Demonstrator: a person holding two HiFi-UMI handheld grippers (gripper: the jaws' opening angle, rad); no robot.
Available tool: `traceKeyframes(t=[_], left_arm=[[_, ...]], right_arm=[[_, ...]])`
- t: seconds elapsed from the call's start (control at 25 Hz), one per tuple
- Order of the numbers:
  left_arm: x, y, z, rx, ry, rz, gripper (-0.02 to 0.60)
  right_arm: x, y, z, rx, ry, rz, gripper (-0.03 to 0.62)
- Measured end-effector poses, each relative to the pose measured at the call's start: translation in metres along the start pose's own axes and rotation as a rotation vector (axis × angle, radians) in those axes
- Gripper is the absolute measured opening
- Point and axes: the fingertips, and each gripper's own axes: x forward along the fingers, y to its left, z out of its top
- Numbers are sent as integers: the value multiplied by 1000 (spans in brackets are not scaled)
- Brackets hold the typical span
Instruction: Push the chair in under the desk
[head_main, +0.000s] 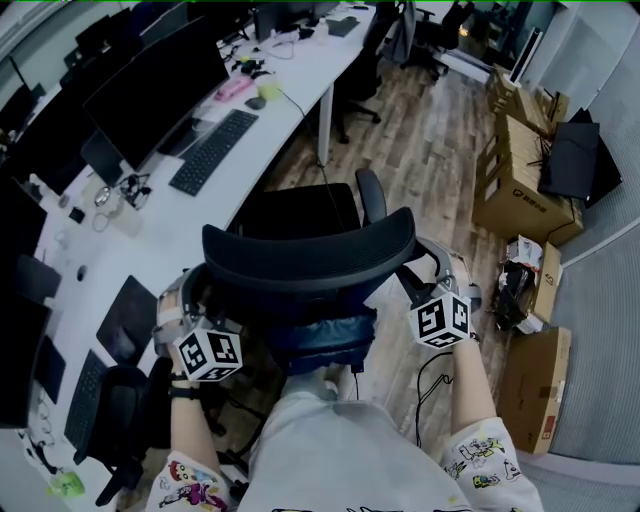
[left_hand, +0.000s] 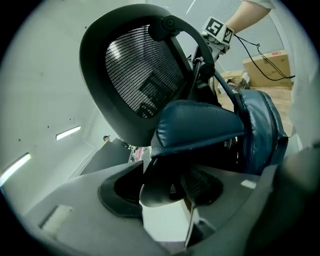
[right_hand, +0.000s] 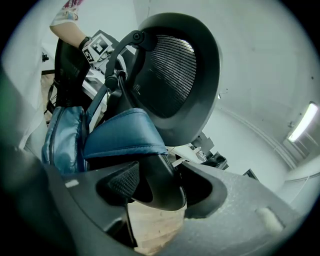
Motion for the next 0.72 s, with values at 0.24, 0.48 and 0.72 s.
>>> traceKeyframes(t=[0.24,0.48,0.72], left_arm=[[16,6,3,-15,16,2,241],[37,12,8,-22,31,1,241],[57,21,15,-27,41,7,239]], right_arm=[[18,-12,-3,-2,-1,6,262],[40,-27,-8,-1,-4,17,262],[64,-46,-13,0,-6,21,264]])
